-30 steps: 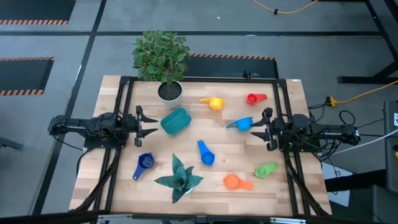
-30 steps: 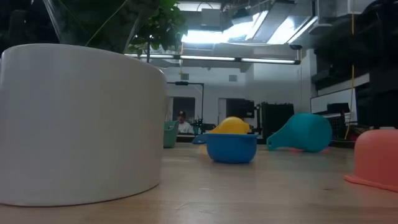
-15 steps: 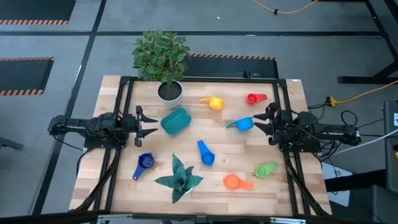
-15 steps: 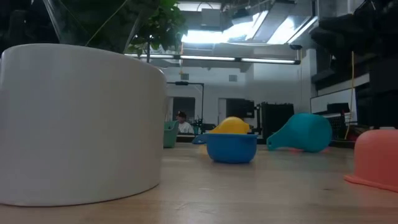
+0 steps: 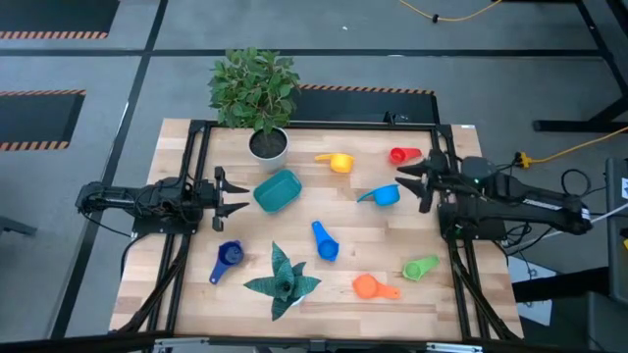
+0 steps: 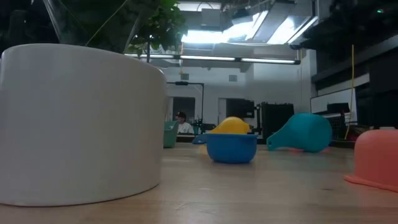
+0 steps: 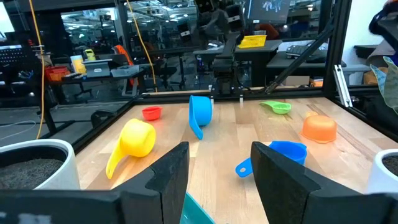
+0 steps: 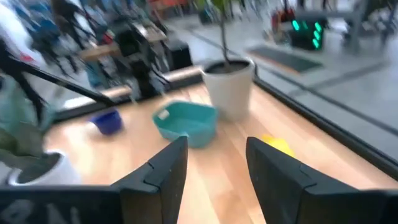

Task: Nest measuring cups in basket
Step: Prepare the yellow measuring cup

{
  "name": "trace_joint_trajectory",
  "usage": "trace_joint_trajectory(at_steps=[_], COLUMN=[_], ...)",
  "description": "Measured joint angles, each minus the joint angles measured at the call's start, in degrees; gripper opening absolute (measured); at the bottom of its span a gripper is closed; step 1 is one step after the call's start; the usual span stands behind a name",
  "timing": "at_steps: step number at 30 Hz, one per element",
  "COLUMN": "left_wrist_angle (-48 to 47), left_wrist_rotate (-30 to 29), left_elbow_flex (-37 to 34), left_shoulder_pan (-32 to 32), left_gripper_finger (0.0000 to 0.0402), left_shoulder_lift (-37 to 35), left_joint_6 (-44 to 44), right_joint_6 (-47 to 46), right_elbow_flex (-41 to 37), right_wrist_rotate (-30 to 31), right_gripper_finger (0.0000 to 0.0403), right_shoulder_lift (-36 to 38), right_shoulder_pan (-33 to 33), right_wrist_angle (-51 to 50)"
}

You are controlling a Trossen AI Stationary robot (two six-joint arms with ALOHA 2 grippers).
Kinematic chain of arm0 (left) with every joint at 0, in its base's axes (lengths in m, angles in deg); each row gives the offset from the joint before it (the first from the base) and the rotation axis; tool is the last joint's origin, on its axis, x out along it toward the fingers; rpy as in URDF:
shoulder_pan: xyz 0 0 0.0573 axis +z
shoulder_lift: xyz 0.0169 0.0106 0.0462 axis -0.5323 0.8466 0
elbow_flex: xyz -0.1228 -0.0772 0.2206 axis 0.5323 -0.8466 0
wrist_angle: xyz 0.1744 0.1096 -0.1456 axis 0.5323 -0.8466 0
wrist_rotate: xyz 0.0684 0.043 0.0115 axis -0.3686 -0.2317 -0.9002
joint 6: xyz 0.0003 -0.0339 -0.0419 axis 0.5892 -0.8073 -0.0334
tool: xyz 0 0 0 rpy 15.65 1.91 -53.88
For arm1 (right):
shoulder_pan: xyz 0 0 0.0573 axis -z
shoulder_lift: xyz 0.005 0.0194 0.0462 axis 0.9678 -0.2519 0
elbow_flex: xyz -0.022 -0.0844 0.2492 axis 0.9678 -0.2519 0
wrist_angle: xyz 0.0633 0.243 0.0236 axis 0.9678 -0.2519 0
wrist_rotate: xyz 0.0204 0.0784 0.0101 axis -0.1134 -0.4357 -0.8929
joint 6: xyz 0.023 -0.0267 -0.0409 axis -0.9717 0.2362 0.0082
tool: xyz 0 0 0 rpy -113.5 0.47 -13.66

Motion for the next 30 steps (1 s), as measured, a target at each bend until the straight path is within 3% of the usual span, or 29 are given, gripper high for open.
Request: trace_joint_trajectory(at_steps=[17, 27, 30], left_wrist_angle=[0.0, 0.0, 0.0], left_wrist_rotate=[-0.02, -0.02, -0.01], left_elbow_flex=[0.01, 0.0, 0.0], left_shoulder_pan=[-0.01, 0.0, 0.01], left_gripper_finger=[0.0166, 0.0166, 0.0166], left_shoulder_lift=[0.0, 0.0, -0.01], left_joint_6=[0.0, 0.0, 0.0], right_joint_6=[9.06, 16.13, 16.88], right_elbow_flex=[24.55, 33.91, 34.36], right_wrist_rotate=[-11.15, -11.25, -14.24], right_gripper_finger=[0.0169, 0.0169, 0.0169], right_shoulder_lift=[-32.22, -43.81, -46.56], right_shoulder_pan=[14.42, 19.01, 20.33], right_wrist_angle=[-20.33, -28.9, -30.47])
